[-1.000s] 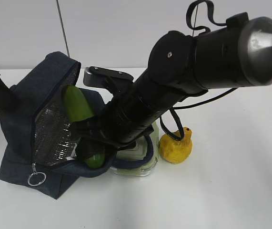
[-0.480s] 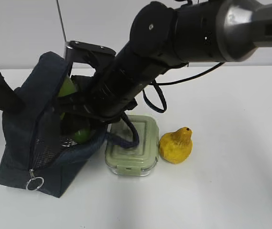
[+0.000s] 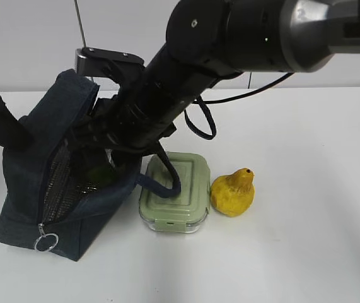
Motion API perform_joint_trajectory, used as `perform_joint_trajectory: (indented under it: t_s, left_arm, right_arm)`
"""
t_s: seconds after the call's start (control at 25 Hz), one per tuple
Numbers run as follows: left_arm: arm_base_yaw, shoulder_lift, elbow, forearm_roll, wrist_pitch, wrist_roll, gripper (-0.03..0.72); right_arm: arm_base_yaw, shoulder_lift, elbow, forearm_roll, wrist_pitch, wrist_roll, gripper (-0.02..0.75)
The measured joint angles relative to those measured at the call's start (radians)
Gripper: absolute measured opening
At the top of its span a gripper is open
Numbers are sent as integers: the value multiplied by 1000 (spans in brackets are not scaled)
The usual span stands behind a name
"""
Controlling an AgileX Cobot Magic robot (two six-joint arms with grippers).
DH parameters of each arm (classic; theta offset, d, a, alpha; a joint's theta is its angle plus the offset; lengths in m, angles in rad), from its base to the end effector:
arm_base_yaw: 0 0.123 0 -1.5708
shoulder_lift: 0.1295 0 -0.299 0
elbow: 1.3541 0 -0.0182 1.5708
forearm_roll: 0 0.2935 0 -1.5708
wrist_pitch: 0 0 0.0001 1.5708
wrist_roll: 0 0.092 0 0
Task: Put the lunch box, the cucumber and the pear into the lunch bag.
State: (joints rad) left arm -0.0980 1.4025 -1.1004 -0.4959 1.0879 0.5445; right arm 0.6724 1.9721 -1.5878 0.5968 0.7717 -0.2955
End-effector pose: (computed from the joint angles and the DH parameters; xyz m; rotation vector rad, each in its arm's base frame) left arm 0.3001 -0.0685 0.2978 0.6332 2.6546 -0.5553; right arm 0.3568 0.3302 0.2423 -0.8313 2.5088 0.8194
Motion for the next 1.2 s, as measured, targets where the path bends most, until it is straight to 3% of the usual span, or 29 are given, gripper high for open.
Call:
perform_joint_trajectory:
  t_s: [0.2, 0.48, 0.56, 0.72, 0.96, 1.2]
  left_arm:
    - [0, 0, 0, 3, 0, 0, 3]
    - [0, 0, 0, 3, 0, 0, 3]
    - [0, 0, 0, 4, 0, 0, 3]
    - [0, 0, 0, 5, 0, 0, 3]
    - [0, 0, 0, 6, -1, 0, 3]
    - [0, 0, 0, 6, -1, 0, 3]
  right_arm:
    - [0, -38, -36, -114, 32, 22, 561]
    - [-4, -133, -46, -631, 152, 310, 497]
    - [-20, -133, -35, -685, 186, 348, 493]
    - [-100, -133, 10, -662, 210, 359, 491]
    - [-276, -133, 130, -482, 227, 233, 487]
    - [-297, -133, 171, -411, 215, 170, 486]
